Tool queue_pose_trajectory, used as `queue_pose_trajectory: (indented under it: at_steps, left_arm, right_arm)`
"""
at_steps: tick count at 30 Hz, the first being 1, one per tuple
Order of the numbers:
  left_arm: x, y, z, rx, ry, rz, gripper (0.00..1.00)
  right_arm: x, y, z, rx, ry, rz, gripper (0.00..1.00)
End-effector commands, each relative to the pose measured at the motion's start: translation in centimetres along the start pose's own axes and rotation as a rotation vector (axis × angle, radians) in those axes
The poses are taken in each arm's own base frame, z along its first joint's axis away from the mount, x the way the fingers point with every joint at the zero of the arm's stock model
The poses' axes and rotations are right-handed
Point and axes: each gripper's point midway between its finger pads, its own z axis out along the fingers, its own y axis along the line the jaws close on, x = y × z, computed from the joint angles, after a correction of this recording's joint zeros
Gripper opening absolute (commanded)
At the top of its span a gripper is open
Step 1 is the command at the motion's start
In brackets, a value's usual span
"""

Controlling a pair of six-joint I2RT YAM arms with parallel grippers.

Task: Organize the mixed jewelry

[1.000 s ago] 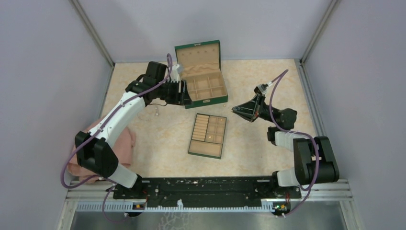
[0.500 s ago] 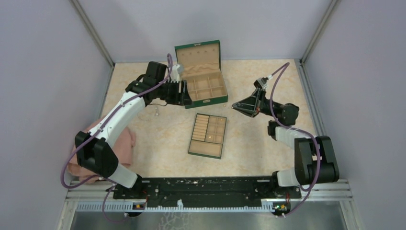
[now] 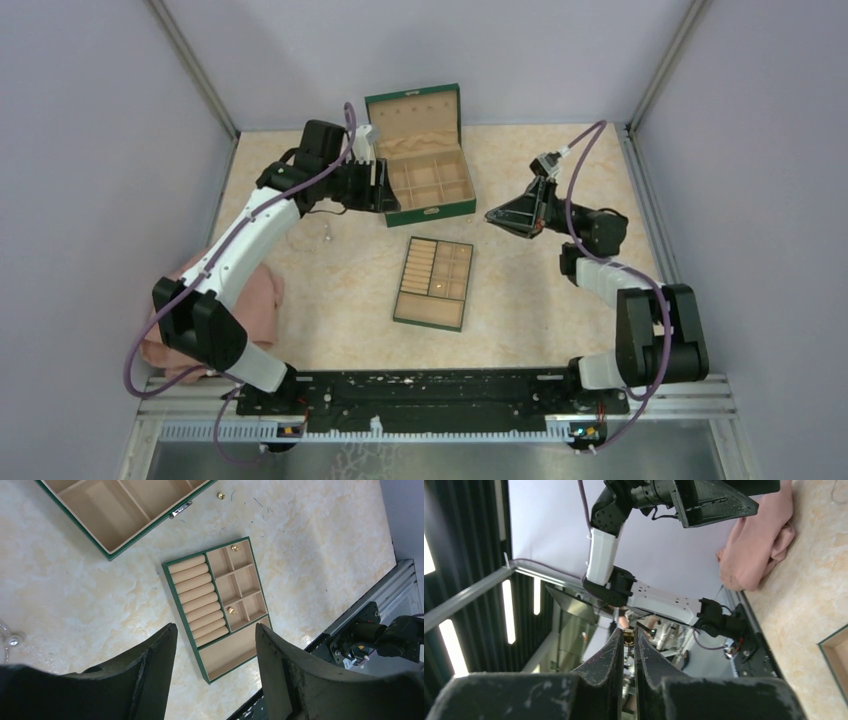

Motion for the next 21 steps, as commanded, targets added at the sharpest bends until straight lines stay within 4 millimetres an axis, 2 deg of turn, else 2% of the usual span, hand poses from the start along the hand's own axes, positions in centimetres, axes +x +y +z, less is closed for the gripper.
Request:
queue_pose_trajectory:
  at_steps: [1,4,5,7,9,15,21]
  left_arm:
    - [-1.5,-0.4,-1.9,-0.018,-0.056,0.046,0.66]
    - [-1.3,0.0,-2.1,-0.039,-0.053,0.051,0.66]
    - [-1.2,0.2,-2.1,-0.047,-0.052,0.050,0.66]
    - [-1.1,0.4,-2.3,-0.062,-0.053,0.047,0.66]
    - [-1.1,0.4,-2.4,-0.066,-0.057,0.044,0.66]
    - [-0.9,0.4,-2.5,-0.066,-0.048,0.037,0.67]
    - [-0.3,0.6,-2.3,-0.072,-0.032,0.032,0.67]
  right_arm:
    - [0.6,2.6,0.5,-0.044,0.032,-0.249,0.07]
    - [-1.2,0.5,1.2,0.091,0.002,-0.287,0.07]
    - [-2.2,-1.1,1.2,0.193,-0.028,-0.279,0.09]
    - [-3.2,-4.4,0.3,0.441,-0.052,-0.293,0.10]
    - [-3.3,-6.4,-0.7,0.554,-0.047,-0.255,0.10]
    - [-2.7,-8.6,-1.0,0.552,-0.052,-0.192,0.10]
    - [0.1,-7.3,-0.1,0.312,0.054,-0.150,0.10]
